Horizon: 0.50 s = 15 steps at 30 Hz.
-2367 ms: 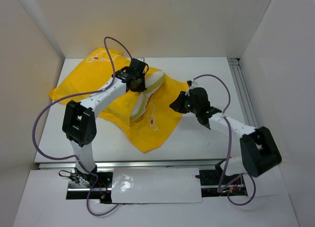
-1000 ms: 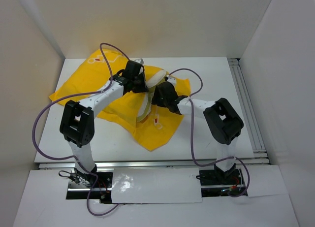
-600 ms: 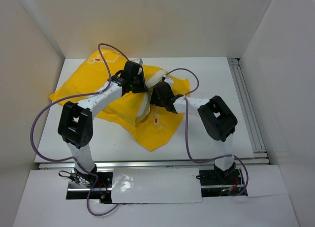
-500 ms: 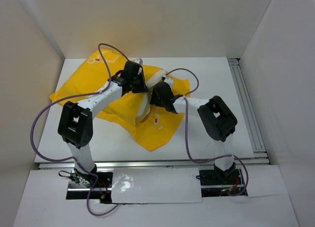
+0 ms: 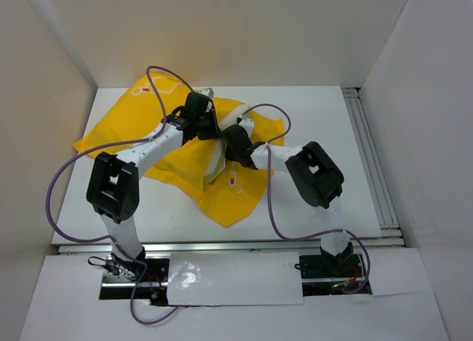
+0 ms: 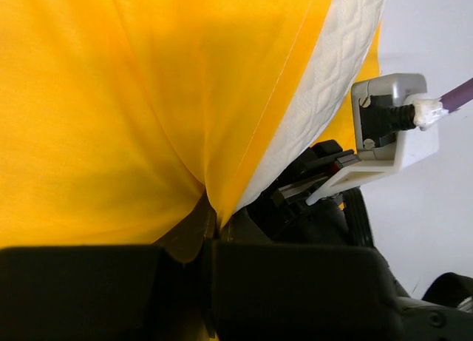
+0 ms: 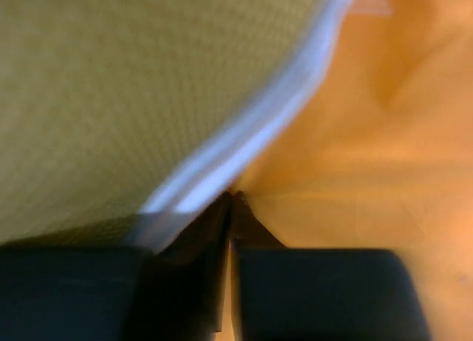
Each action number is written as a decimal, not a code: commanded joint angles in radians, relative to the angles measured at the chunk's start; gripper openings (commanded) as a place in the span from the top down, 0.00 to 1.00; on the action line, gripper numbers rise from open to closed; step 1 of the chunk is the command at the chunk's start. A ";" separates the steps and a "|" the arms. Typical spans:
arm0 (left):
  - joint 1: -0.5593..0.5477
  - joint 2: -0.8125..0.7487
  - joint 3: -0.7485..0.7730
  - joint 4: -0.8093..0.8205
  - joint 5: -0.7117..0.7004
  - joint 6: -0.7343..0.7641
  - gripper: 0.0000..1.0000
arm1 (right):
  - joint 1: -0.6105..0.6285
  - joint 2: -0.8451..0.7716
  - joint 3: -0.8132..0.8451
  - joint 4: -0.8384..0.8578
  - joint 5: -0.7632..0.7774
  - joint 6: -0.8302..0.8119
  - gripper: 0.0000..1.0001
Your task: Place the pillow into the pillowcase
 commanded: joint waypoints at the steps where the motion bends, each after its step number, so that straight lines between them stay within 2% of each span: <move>1: -0.011 -0.093 0.008 0.092 0.056 -0.012 1.00 | 0.015 0.020 0.039 -0.059 0.091 0.057 0.97; 2: -0.011 -0.093 0.008 0.092 0.047 -0.012 1.00 | 0.015 0.008 0.039 -0.059 0.105 0.057 1.00; 6: 0.000 -0.080 0.008 0.101 -0.019 -0.012 1.00 | 0.015 -0.117 -0.081 -0.028 0.142 0.019 1.00; 8: 0.012 -0.048 0.045 0.051 -0.083 -0.012 1.00 | 0.015 -0.254 -0.148 -0.011 0.182 -0.012 1.00; 10: 0.027 0.002 0.074 0.006 -0.083 -0.012 1.00 | -0.009 -0.391 -0.249 -0.002 0.196 -0.024 1.00; 13: 0.070 0.003 0.048 0.015 -0.048 -0.035 1.00 | -0.077 -0.539 -0.364 0.056 0.089 -0.049 1.00; 15: 0.080 -0.013 0.001 0.064 -0.030 -0.044 1.00 | -0.123 -0.607 -0.452 0.146 -0.057 -0.099 1.00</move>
